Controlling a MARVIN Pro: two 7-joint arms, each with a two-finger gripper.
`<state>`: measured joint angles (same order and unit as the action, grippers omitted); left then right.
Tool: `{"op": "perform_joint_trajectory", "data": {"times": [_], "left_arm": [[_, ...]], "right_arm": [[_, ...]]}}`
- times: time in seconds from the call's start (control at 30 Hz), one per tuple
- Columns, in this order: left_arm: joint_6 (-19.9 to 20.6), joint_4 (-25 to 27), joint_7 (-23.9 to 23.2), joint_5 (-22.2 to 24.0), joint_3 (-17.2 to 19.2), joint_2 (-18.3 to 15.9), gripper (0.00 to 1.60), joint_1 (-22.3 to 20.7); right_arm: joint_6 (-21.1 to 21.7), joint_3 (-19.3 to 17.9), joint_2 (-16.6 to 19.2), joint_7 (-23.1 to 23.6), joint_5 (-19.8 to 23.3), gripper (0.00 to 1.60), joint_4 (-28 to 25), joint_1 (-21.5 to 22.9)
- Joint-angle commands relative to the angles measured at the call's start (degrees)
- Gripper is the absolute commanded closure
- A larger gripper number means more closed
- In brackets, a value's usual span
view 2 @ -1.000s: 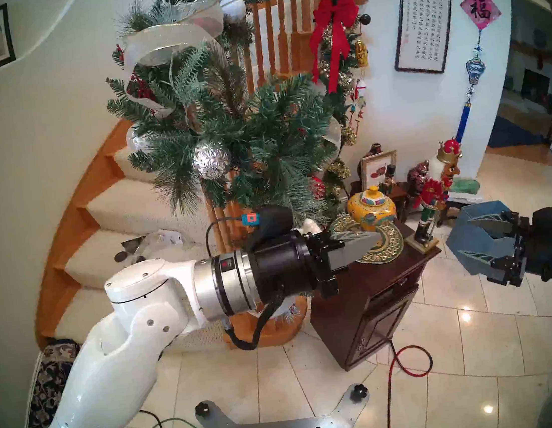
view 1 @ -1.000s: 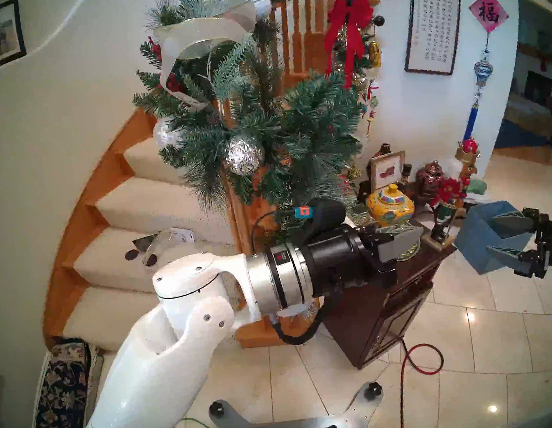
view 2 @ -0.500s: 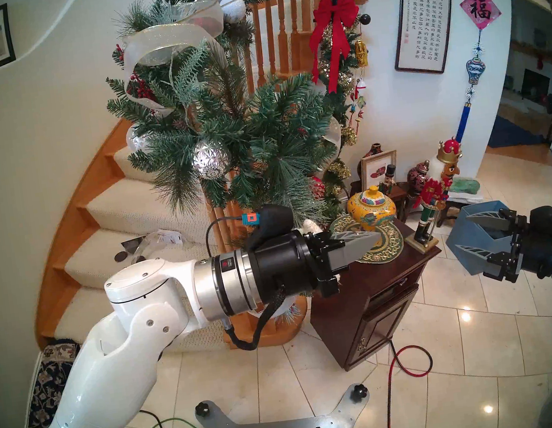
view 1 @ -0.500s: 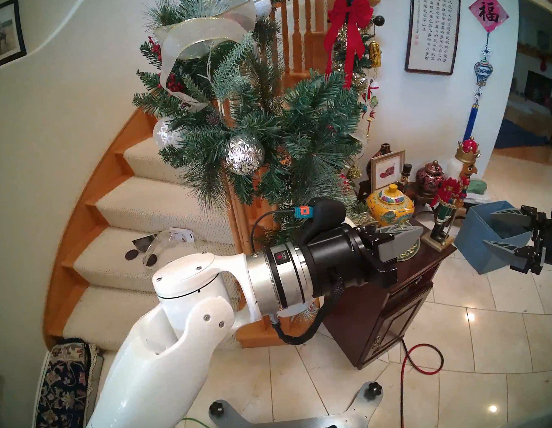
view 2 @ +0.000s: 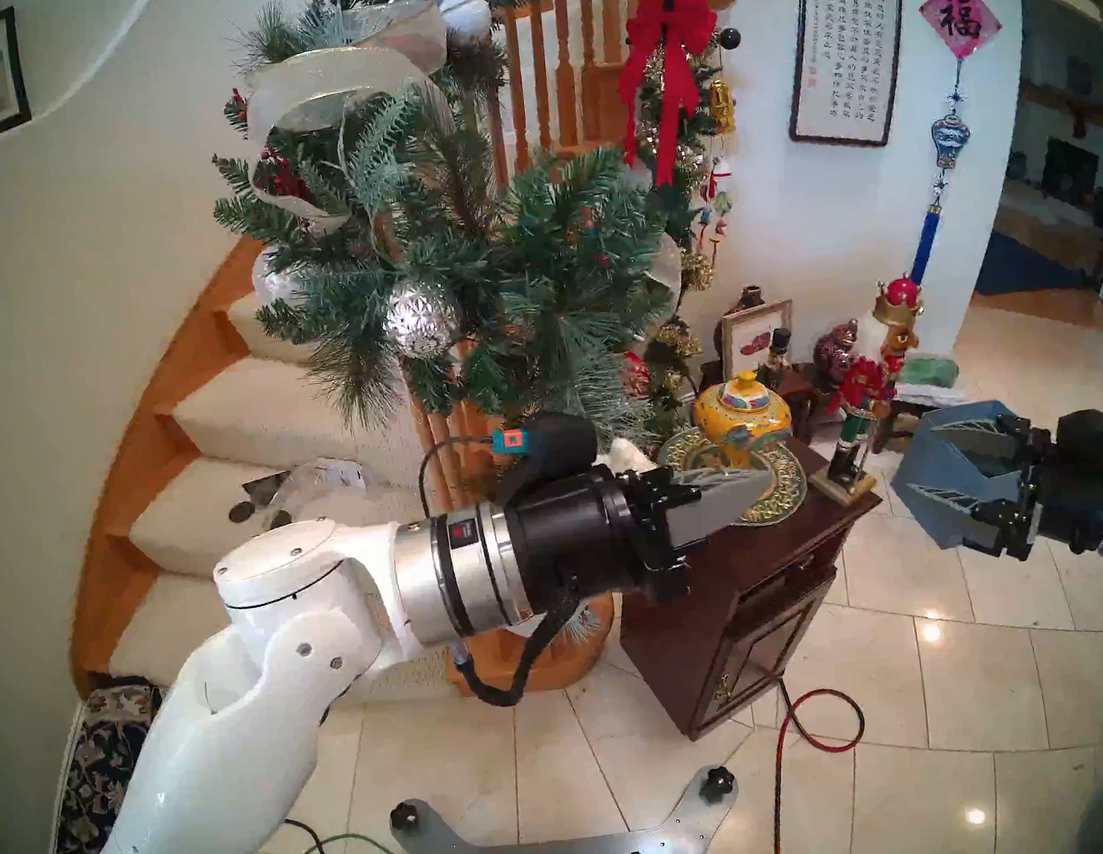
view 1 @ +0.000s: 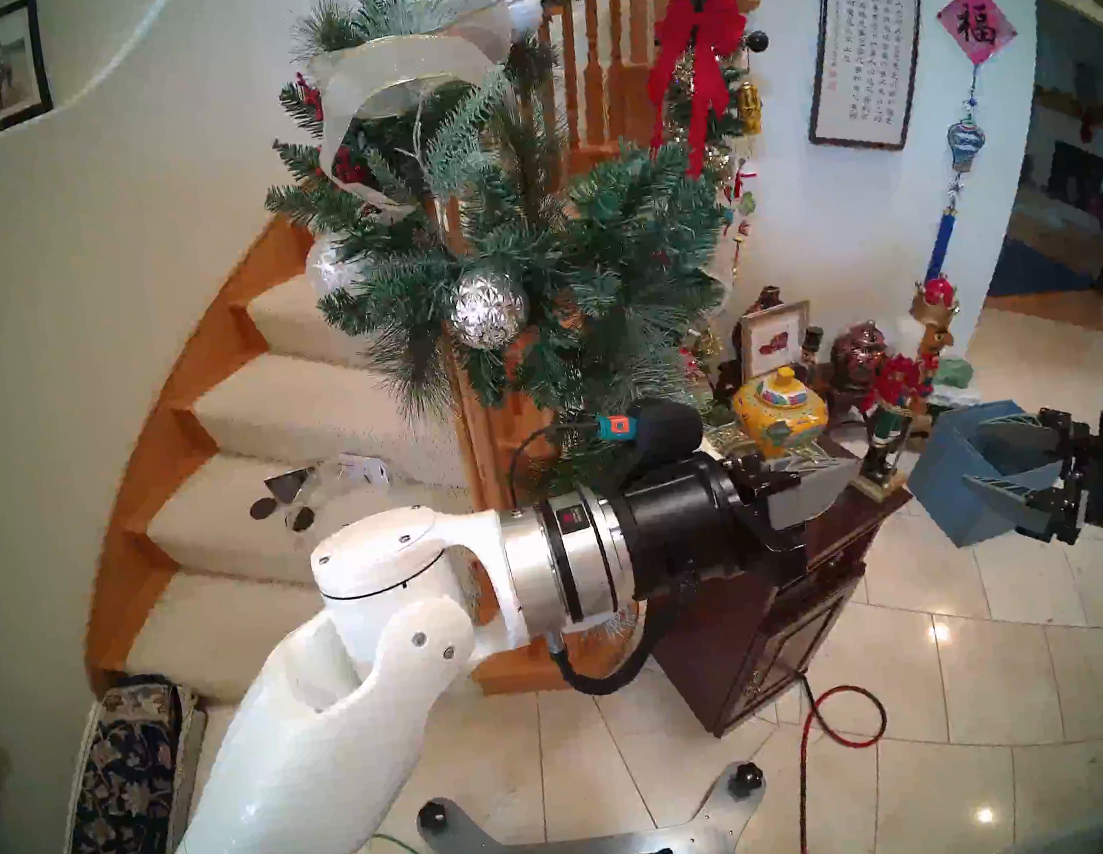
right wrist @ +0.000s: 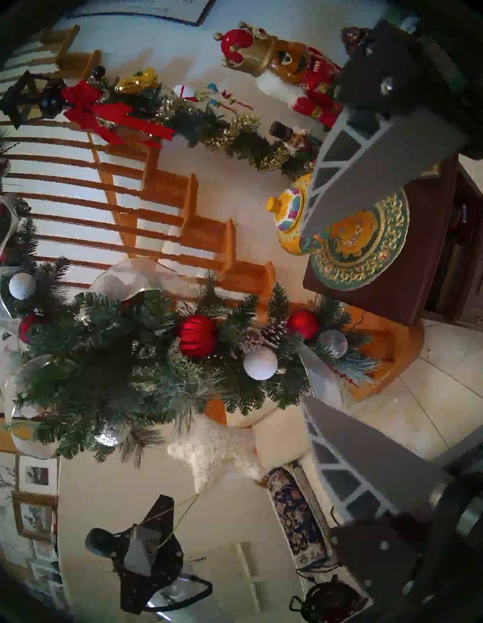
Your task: Hang the ornament onto the Christmas-tree-style decoration
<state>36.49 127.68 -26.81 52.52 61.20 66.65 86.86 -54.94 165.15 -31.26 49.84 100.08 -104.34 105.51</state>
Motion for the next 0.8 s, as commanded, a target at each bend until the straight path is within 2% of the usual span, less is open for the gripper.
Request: {"op": "perform_joint_trajectory", "data": {"times": [0.0,0.23,0.43,0.77], "left_arm": [[-0.02,0.64,0.12,-0.12,-0.14,0.46,1.60,-0.65],[0.32,0.68,0.25,0.00,-0.39,0.40,1.60,-0.88],[2.21,1.59,0.31,-0.48,-0.30,-1.18,1.60,-1.56],[5.65,6.42,0.00,0.14,1.44,-2.32,1.60,-3.47]], "right_arm": [[-0.06,-0.15,-0.26,6.15,0.11,0.00,-0.11,0.45],[-0.06,-0.15,-0.26,5.86,0.14,0.00,-0.14,0.47],[-0.06,-0.15,-0.27,5.96,0.22,0.00,-0.14,0.48],[-0.06,-0.15,-0.29,6.84,0.49,0.00,-0.06,0.52]]}}
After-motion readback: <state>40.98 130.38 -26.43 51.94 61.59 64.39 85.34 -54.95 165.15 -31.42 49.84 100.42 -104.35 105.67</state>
